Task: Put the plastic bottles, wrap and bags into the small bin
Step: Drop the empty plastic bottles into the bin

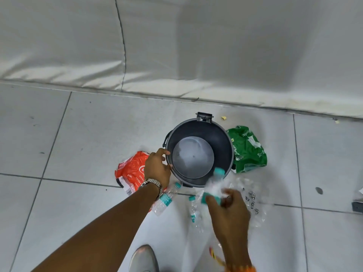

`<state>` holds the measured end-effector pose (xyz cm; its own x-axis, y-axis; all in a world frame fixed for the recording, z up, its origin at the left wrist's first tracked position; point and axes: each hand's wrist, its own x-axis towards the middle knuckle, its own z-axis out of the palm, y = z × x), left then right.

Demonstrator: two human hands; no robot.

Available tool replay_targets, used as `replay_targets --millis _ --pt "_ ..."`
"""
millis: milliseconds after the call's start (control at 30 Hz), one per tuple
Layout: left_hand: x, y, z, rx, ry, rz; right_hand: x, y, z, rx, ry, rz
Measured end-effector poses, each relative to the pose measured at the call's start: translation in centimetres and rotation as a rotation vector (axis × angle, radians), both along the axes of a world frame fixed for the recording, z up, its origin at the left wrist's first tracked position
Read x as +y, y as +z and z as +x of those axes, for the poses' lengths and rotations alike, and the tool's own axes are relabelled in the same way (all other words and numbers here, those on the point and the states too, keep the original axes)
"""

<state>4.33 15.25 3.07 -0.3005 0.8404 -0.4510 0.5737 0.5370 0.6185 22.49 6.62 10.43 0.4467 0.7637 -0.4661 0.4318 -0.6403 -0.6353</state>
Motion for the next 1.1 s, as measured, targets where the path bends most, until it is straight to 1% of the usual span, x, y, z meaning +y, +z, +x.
replay_targets --millis 67,133,233,300,367,467,567,600,733,833,867,900,933,1033,1100 --pt "0.0 -0.2 0.0 -0.037 0.031 0.001 3.0 -0.5 -0.4 -0.006 0.063 0.065" --pt "-0.1 -0.5 0.0 -0.067 0.067 0.007 3.9 -1.8 -0.1 -0.02 0.017 0.091" --pt "0.2 -1.2 -0.2 -0.097 0.087 0.021 1.7 -5.5 1.4 -0.082 -0.136 0.156" --pt "0.2 -1.5 -0.2 -0.106 0.101 0.034 -0.5 -8.5 1.8 -0.113 -0.123 0.079" --pt "-0.1 -1.9 0.0 -0.123 0.12 0.056 -2.6 -12.0 1.5 -0.107 0.004 -0.094" --pt "-0.4 -2.6 0.0 -0.188 0.167 0.097 -4.1 -16.7 0.2 -0.079 0.284 -0.337" --pt "-0.3 -3.1 0.2 -0.251 0.229 0.145 -4.2 -20.1 -0.7 -0.209 0.589 -0.463" --pt "-0.2 -3.4 0.3 -0.264 0.248 0.16 -4.0 -20.9 -1.0 -0.255 0.649 -0.485" --pt "-0.2 -4.6 0.7 -0.279 0.306 0.224 -3.3 -23.5 -1.7 -0.353 0.733 -0.522" --pt "-0.6 -5.3 0.7 -0.251 0.315 0.24 -3.5 -23.6 -2.2 -0.352 0.748 -0.514" --pt "-0.7 -5.3 0.6 -0.242 0.305 0.244 -3.5 -23.1 -2.2 -0.338 0.732 -0.503" --pt "-0.9 -5.2 0.5 -0.237 0.29 0.239 -3.6 -21.7 -2.2 -0.297 0.67 -0.499" --pt "-0.9 -5.3 0.3 -0.234 0.276 0.23 -3.5 -20.2 -1.7 -0.237 0.554 -0.493" --pt "-1.5 -4.5 0.5 -0.22 0.258 0.167 -3.1 -14.0 2.0 -0.078 0.077 -0.454" --pt "-1.6 -4.0 0.6 -0.222 0.252 0.13 -1.8 -9.3 5.0 0.008 -0.21 -0.346"
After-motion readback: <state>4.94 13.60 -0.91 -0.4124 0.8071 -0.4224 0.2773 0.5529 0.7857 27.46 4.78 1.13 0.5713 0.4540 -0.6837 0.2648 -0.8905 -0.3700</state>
